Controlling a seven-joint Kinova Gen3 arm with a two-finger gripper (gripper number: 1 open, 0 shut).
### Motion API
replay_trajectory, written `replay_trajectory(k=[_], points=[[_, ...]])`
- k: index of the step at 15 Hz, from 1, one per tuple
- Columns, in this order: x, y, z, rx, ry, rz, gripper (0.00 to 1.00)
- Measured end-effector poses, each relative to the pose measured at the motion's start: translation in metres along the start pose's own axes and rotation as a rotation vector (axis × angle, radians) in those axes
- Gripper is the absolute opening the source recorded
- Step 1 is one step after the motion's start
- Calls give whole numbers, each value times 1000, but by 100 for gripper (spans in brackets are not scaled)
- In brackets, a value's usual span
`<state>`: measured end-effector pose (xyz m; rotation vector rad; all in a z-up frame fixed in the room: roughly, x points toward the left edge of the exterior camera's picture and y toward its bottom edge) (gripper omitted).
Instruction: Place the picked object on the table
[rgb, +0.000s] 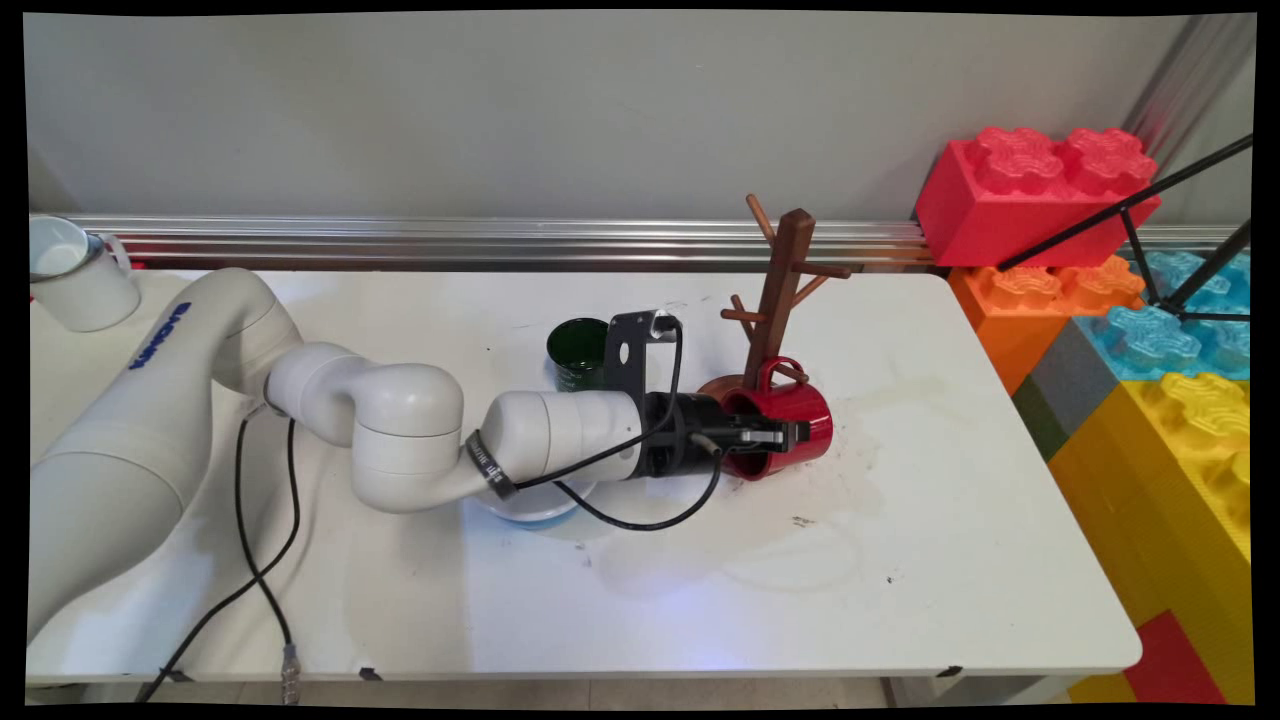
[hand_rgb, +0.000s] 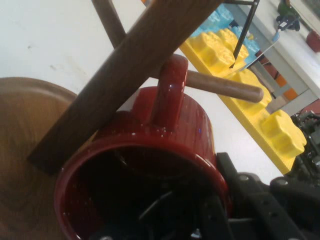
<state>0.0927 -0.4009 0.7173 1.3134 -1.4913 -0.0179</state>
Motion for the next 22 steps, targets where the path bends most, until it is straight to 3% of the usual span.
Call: replay_trajectory(k=[12, 22], points=[[8, 16, -6, -48, 19, -29, 0], [2, 57, -25, -160, -27, -50, 0]])
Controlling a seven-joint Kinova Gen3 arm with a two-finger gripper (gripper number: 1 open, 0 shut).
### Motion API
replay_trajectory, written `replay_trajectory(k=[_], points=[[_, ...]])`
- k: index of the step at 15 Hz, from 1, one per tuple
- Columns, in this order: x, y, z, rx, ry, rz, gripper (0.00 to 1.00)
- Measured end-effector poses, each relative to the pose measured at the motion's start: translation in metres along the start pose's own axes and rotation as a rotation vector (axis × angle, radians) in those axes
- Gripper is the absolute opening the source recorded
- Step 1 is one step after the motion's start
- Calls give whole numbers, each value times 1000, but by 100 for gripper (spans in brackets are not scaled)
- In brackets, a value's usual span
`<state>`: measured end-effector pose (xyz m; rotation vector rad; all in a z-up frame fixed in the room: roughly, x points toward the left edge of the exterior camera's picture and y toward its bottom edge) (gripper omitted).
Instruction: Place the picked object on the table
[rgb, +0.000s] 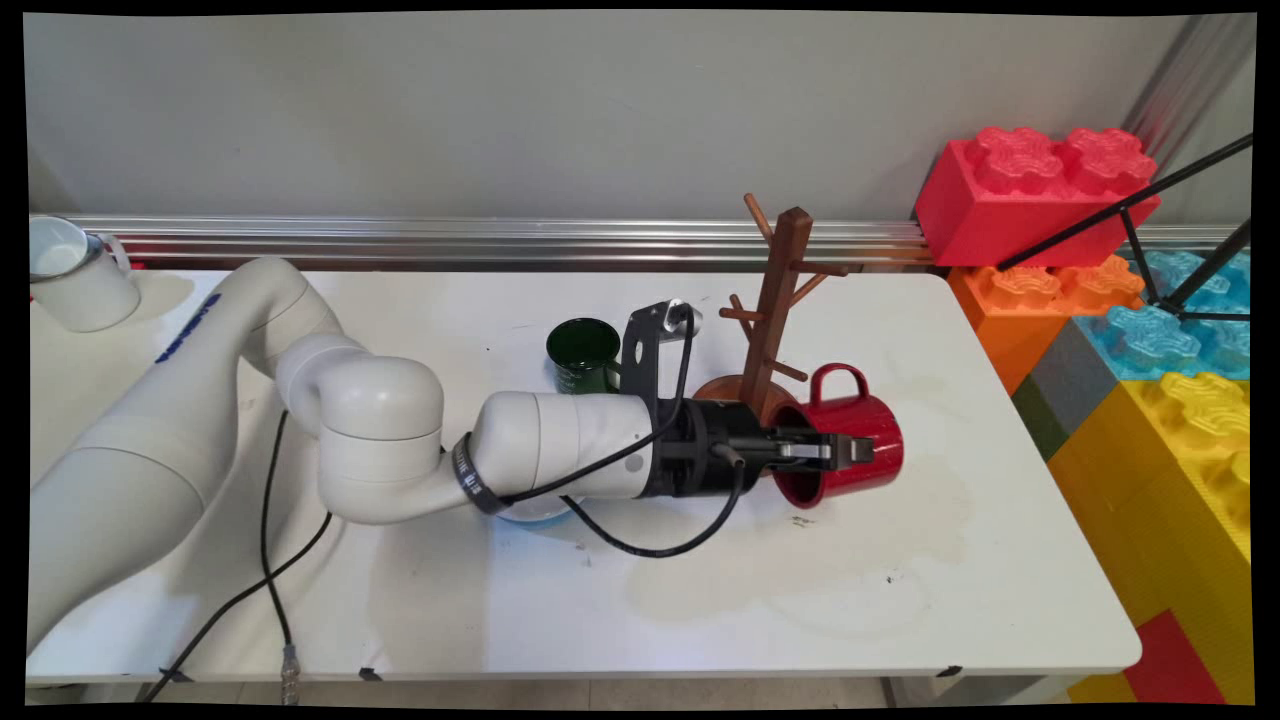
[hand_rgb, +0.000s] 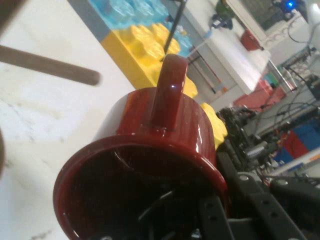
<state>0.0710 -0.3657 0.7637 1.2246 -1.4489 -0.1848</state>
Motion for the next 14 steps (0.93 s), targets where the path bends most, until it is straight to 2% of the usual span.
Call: replay_trajectory(k=[3, 14], points=[[-1, 11, -6, -9, -44, 23, 0], [31, 53, -22, 87, -204, 117, 0]])
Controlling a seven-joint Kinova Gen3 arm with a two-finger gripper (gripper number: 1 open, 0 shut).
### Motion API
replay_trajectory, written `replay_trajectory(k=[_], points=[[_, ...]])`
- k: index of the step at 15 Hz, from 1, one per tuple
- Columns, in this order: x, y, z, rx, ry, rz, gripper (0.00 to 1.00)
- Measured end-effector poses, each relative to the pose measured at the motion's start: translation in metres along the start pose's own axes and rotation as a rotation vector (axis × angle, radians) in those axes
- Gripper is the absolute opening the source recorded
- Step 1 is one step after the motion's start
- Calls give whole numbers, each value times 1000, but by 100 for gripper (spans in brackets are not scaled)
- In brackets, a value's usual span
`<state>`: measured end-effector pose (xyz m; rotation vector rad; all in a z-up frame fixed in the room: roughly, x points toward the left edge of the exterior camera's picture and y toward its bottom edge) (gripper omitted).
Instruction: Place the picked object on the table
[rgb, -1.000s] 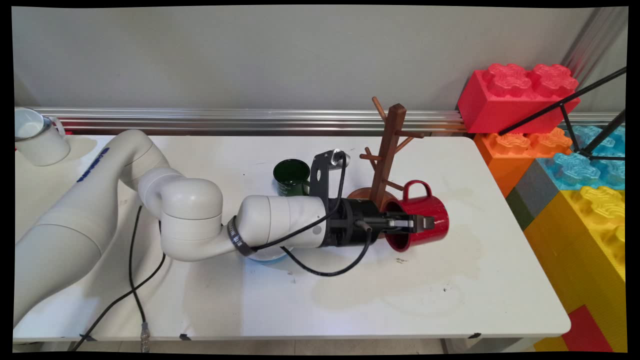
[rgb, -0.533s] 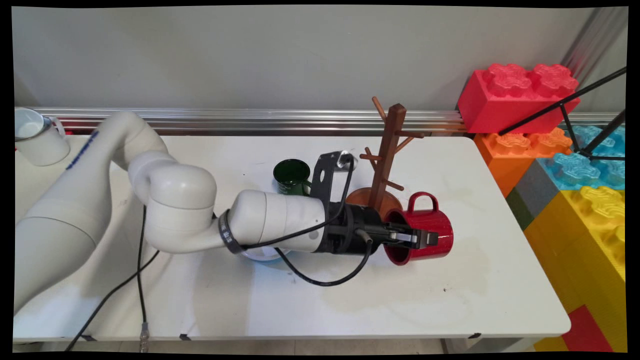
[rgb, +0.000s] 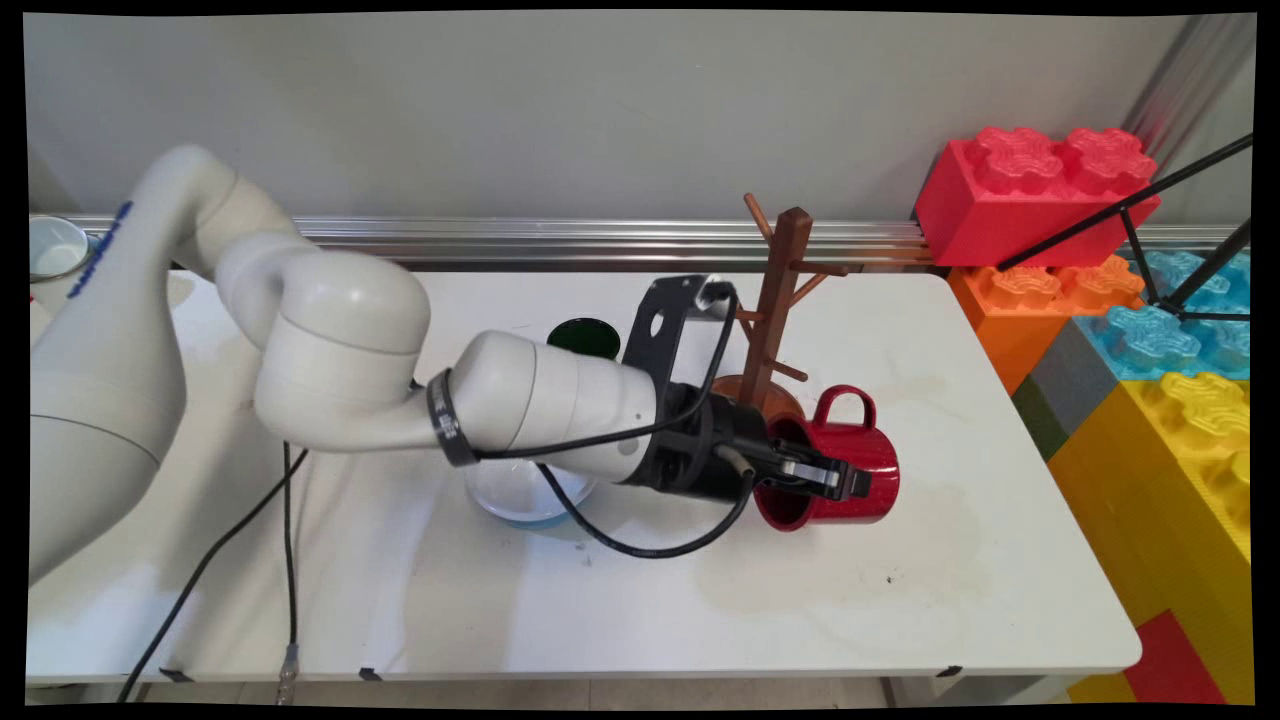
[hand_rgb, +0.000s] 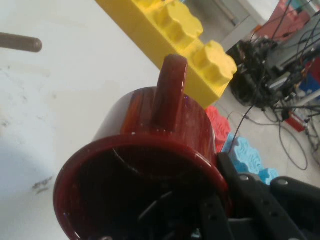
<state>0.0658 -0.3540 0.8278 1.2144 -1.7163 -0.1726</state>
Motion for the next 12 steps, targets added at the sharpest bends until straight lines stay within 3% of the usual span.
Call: replay_trajectory(k=[12], points=[[48, 51, -15, 189, -182, 27, 0]])
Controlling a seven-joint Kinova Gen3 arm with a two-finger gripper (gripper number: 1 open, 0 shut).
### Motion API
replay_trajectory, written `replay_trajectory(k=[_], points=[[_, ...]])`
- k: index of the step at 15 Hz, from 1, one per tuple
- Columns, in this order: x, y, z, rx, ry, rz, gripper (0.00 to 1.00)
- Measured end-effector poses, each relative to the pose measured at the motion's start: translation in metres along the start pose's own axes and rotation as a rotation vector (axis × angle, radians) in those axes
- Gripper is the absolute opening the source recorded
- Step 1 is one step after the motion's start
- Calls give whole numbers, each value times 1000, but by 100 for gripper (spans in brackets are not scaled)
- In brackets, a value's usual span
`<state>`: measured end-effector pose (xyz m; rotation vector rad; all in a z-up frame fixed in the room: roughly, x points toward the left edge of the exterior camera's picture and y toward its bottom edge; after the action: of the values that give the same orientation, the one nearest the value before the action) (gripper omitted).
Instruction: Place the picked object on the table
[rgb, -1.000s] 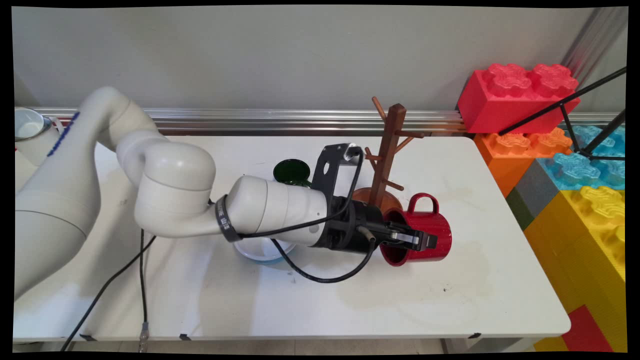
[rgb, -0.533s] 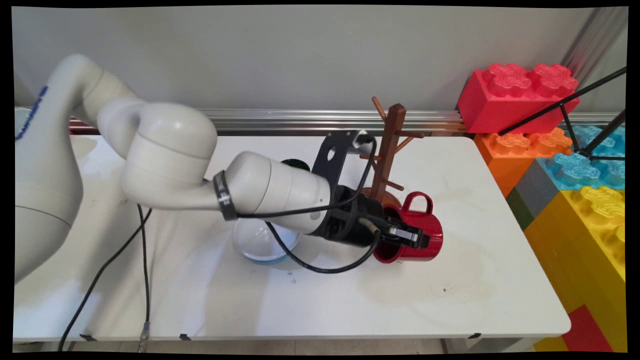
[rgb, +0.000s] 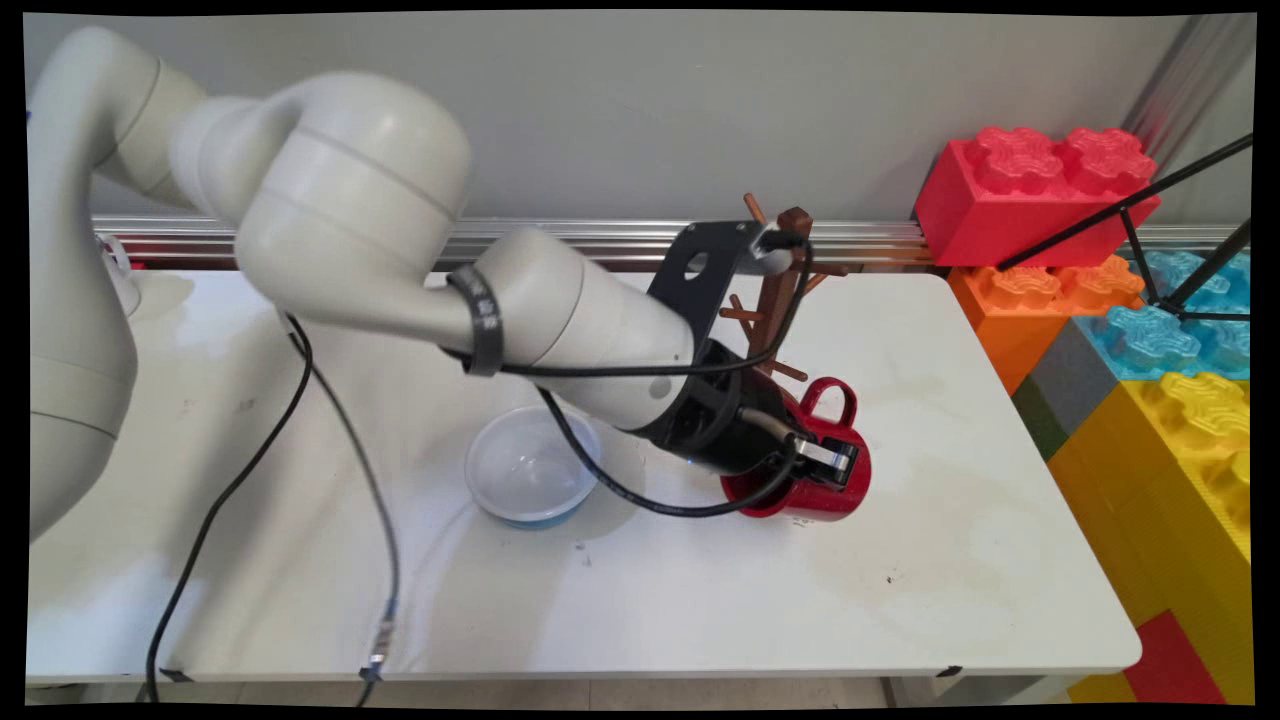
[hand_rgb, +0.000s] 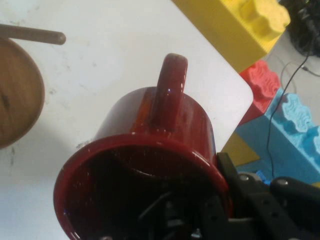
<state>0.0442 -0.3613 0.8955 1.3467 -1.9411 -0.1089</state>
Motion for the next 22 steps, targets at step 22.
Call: replay_trajectory(k=[22], points=[[15, 51, 5, 327, -276, 23, 0]])
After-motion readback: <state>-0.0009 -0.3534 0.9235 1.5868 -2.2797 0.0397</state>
